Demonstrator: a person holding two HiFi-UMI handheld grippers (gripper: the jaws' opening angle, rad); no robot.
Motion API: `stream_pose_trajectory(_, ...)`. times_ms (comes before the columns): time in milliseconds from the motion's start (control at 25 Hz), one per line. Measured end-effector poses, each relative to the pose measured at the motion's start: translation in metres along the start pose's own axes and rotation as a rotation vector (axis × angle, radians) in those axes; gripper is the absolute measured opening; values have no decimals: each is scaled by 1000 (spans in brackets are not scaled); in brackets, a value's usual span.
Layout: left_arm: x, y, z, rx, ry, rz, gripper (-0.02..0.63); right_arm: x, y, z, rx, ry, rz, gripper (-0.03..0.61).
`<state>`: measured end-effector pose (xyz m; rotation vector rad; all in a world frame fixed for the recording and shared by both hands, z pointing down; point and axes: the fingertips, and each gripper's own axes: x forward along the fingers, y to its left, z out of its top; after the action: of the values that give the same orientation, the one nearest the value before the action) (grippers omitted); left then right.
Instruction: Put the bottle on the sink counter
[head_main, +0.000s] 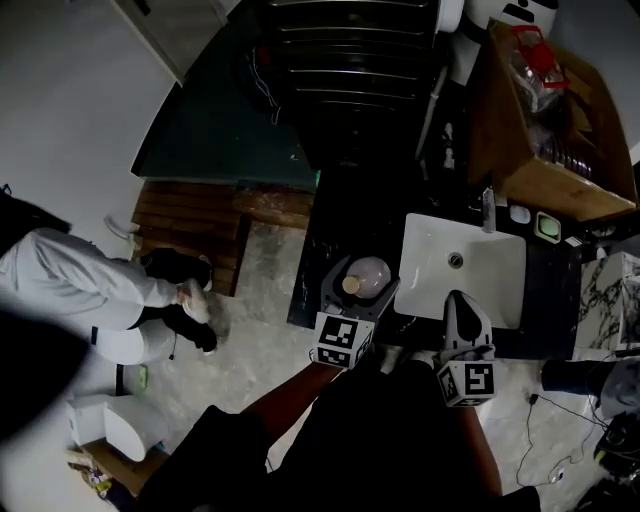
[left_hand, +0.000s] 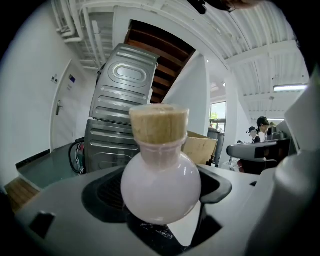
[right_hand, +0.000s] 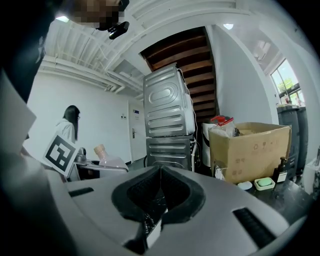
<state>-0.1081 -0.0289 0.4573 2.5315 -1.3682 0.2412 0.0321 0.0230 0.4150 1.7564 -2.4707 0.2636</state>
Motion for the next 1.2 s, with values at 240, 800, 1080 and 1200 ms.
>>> stream_pose_trajectory(240,13,22,5,14,-5,31,400,10,3,1,-15,24,20,38)
stream_pose_trajectory(800,68,32,-14,-12,56,91,400,62,-36,-4,4,23,77,38)
stream_pose_trajectory(1080,105,41,-25,-1,92,117,400,87,-56,-5,12,37,102,38)
stream_pose_trajectory(1200,120,45,-29,-4,101,128,400,98,-64,-7,12,47,109,38)
